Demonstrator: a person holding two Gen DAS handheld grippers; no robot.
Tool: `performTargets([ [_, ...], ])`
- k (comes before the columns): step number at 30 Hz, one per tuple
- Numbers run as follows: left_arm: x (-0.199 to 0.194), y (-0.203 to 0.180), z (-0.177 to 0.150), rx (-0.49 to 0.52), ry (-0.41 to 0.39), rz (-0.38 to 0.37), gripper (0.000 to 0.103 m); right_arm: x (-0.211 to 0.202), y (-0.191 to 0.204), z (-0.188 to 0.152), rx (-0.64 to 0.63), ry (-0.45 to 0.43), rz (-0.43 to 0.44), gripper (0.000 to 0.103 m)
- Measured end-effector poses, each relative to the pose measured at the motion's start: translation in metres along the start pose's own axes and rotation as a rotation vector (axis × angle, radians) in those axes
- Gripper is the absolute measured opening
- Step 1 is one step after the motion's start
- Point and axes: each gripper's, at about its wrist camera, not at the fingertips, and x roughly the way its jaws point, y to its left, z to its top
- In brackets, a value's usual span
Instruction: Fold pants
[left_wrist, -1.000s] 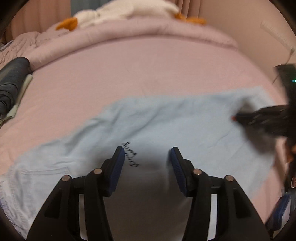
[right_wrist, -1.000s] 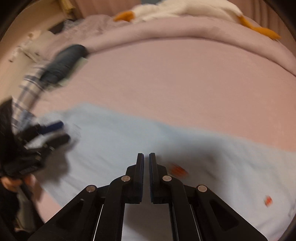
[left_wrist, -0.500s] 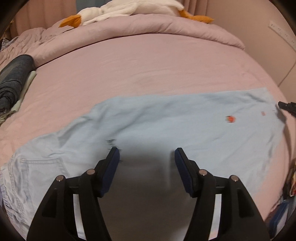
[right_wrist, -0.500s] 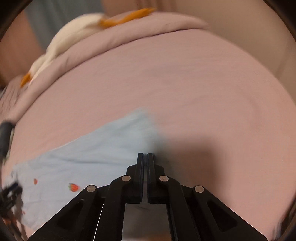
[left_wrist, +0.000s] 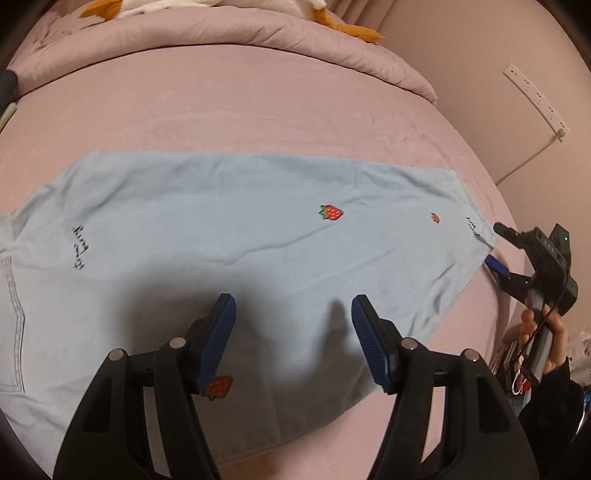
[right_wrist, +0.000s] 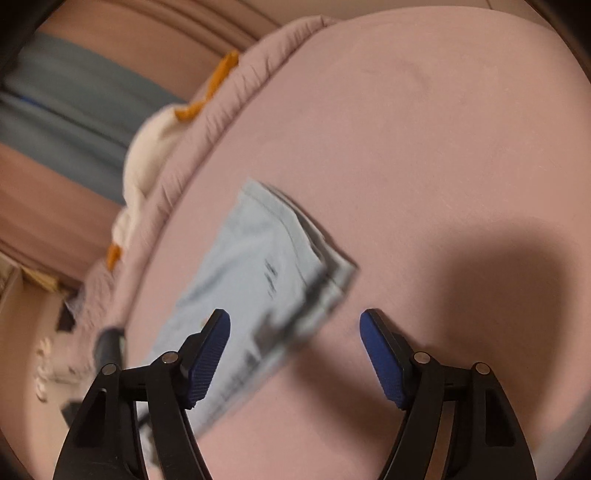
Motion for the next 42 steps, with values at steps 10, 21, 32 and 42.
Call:
performTargets([
  [10,-0.011,0.017,-0.009,-0.048,-0.008,0.002,0.065,0.010,0.014,0.006,-0.049,-0.057,-0.024,0.020],
  [21,-0.021,0.027,-0.015,-0.091,-0.015,-0.048,0.065,-0.010,0.104,-0.022,-0.398,-0.146,-0.103,0.019],
  [32,-0.045,0.034,-0.019,-0.133,-0.047,-0.131,0.066,-0.009,0.183,-0.068,-0.661,-0.132,-0.046,0.018],
  [42,-0.048,0.038,-0.025,-0.136,-0.045,-0.129,0.069,-0.019,0.073,-0.007,-0.268,-0.173,-0.106,0.024],
])
